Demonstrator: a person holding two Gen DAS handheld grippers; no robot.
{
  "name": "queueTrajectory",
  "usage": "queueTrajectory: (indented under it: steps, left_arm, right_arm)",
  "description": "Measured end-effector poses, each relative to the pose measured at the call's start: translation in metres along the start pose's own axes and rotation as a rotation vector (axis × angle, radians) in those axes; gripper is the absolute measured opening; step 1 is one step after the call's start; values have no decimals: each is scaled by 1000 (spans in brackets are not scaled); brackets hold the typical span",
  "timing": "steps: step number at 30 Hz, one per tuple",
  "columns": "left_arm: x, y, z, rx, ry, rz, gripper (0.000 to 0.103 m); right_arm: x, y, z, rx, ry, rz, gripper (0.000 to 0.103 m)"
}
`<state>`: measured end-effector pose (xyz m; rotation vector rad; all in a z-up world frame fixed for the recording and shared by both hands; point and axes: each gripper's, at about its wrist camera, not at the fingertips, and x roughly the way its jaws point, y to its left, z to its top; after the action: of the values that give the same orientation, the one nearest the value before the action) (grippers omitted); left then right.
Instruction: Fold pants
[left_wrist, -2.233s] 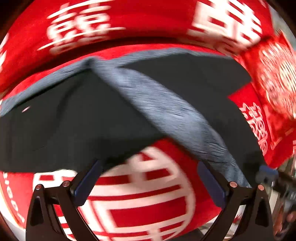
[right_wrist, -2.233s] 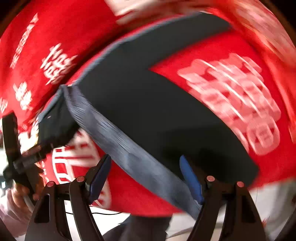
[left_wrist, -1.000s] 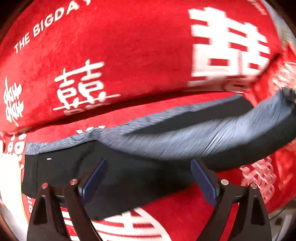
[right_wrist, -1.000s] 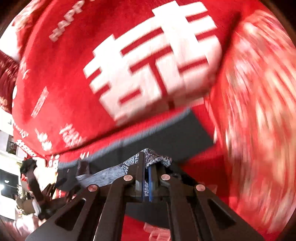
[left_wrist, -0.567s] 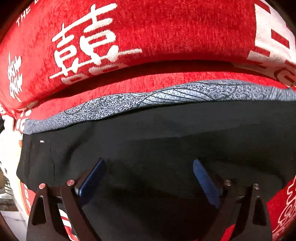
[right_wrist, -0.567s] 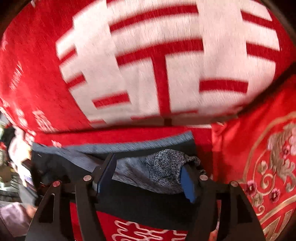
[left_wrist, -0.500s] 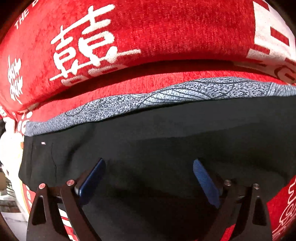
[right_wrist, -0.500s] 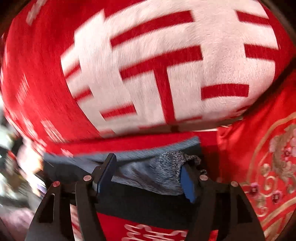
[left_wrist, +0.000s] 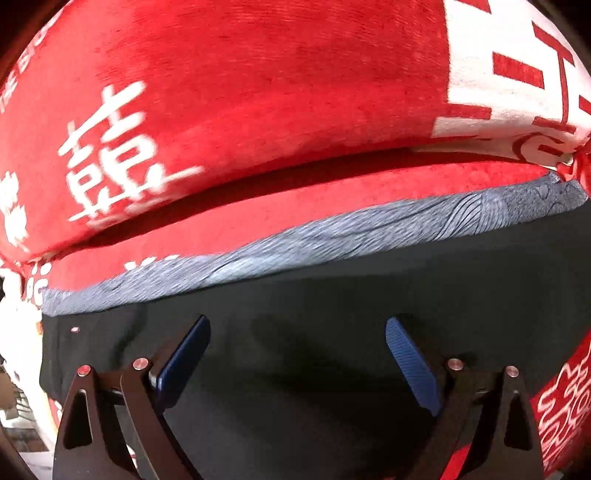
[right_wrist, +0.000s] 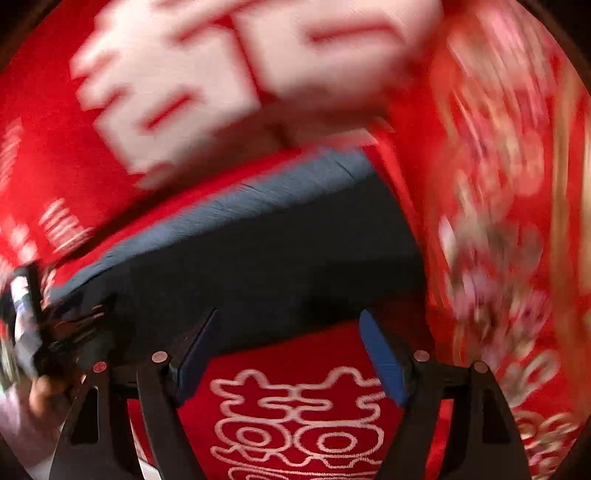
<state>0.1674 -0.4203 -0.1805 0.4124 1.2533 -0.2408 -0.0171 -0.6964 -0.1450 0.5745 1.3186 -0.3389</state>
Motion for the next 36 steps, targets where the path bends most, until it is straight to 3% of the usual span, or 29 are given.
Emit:
queueTrajectory:
  steps: [1, 2, 5, 6, 9, 11, 13, 15, 18, 21, 22, 25, 27, 29, 32, 36]
  left_arm:
    - [3, -3, 3, -7, 2, -1, 97]
    - [7, -6, 6, -18, 0, 1, 97]
    - [14, -9, 8, -51, 9, 10, 97]
    - [12, -8, 9, -62, 9, 11, 97]
    - [4, -3, 8, -54, -23, 38, 97]
    - [12, -2, -2, -31, 19, 41, 97]
    - [11, 3, -2, -47, 21, 32, 99]
    - [3, 7, 2, -45, 32, 46, 99]
    - [-13, 18, 3, -80, -14, 29, 99]
    - [2, 18, 0, -74, 39, 67, 99]
    - [14, 17, -4, -72, 82, 70, 101]
    - [15, 27, -14, -149, 72, 16, 103]
    - [10, 36, -19, -164, 112, -2, 103]
    - [2, 46, -30, -142, 123, 21, 103]
    - [-13, 79, -56, -124, 111, 63, 103]
    - [-17, 151, -90, -204, 144, 116, 103]
  right_arm:
    - [9, -10, 0, 59, 11, 2, 75]
    - [24, -26, 1, 144, 37, 5, 66]
    - [40, -41, 7, 265, 23, 8, 8]
    - [34, -36, 11, 247, -15, 4, 7]
    - [6, -10, 20, 60, -149, 11, 7]
    - [12, -7, 26, 16, -109, -24, 8]
    - [41, -20, 26, 64, 36, -57, 20]
    - [37, -29, 22, 126, 39, -53, 44]
    - [8, -22, 8, 129, -42, -75, 45]
    - [-14, 13, 0, -4, -124, -6, 45]
    - [-12, 25, 2, -51, -121, 13, 45]
    - [22, 69, 17, -153, -37, 82, 46]
    - [46, 84, 26, -163, 33, 68, 46]
    - [64, 83, 23, -185, 54, 39, 46]
    - [49, 84, 12, -164, 52, 54, 47]
    - [41, 121, -24, -101, 155, 353, 47]
